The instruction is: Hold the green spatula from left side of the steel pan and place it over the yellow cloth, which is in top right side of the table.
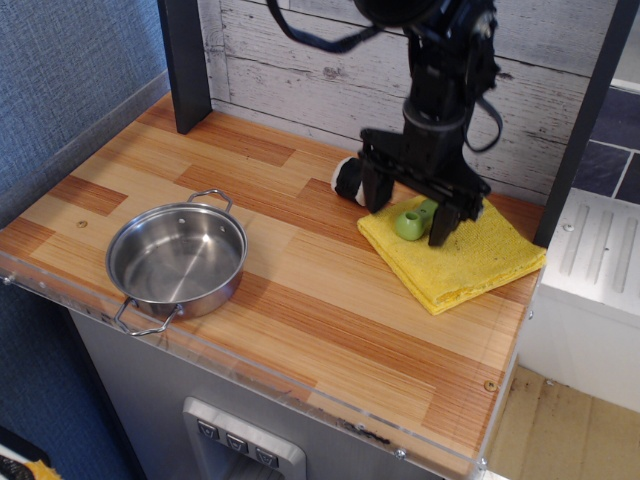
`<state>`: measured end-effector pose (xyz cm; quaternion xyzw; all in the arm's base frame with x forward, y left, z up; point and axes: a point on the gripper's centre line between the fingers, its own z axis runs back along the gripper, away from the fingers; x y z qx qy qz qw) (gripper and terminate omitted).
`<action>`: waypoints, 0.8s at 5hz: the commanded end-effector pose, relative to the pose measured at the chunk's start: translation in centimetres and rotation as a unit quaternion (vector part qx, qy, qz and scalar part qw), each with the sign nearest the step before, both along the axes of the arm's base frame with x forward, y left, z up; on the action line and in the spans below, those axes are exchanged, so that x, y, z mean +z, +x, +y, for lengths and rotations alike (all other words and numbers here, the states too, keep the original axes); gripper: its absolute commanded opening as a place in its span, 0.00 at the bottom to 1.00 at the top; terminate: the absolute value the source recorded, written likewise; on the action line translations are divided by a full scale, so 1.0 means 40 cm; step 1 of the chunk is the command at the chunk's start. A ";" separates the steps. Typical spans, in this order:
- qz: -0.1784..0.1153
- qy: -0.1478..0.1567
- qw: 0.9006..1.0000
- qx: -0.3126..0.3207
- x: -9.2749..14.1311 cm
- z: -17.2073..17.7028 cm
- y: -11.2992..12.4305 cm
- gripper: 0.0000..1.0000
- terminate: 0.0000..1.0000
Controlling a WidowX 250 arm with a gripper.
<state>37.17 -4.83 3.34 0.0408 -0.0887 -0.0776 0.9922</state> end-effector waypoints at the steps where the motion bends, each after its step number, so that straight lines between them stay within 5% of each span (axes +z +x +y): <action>1: -0.084 -0.030 0.996 0.004 0.191 0.034 -0.048 1.00 0.00; 2: -0.104 -0.040 0.994 0.000 0.239 0.061 -0.088 1.00 0.00; 4: -0.104 -0.040 0.994 0.000 0.239 0.061 -0.088 1.00 0.00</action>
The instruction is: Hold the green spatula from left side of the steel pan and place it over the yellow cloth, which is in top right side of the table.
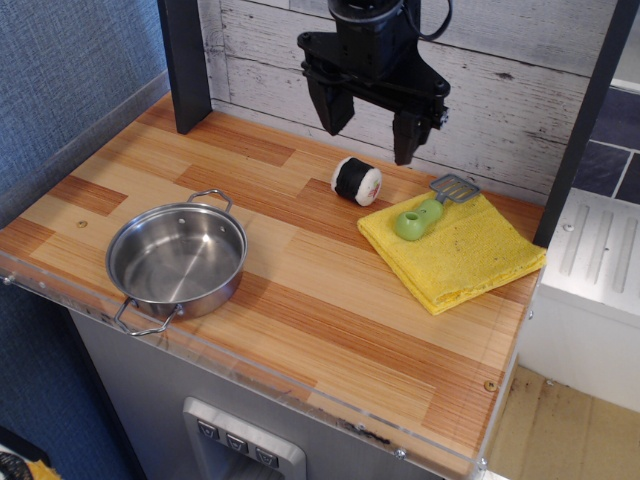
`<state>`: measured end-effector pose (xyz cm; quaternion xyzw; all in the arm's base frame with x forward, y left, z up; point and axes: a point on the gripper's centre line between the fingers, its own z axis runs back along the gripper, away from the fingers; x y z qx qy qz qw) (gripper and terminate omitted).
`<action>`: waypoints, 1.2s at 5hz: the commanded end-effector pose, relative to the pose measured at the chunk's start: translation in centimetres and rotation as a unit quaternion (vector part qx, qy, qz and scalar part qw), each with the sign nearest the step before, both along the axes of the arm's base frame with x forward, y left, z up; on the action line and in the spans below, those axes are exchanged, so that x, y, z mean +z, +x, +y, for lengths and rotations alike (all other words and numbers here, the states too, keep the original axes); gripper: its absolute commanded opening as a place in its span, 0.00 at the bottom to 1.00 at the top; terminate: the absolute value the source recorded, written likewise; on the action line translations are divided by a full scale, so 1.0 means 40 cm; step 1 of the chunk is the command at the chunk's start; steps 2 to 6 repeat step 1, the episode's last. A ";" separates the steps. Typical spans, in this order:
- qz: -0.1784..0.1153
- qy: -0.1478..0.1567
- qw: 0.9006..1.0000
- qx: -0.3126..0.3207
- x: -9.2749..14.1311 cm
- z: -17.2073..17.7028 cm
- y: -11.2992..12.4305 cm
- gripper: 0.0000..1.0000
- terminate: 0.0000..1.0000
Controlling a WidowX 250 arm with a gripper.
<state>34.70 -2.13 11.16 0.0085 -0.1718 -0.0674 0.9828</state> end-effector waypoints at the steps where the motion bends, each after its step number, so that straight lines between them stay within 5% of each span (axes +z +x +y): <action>1: -0.023 0.000 1.000 -0.003 0.043 -0.007 -0.027 1.00 1.00; 6: -0.023 0.000 1.000 -0.003 0.043 -0.007 -0.027 1.00 1.00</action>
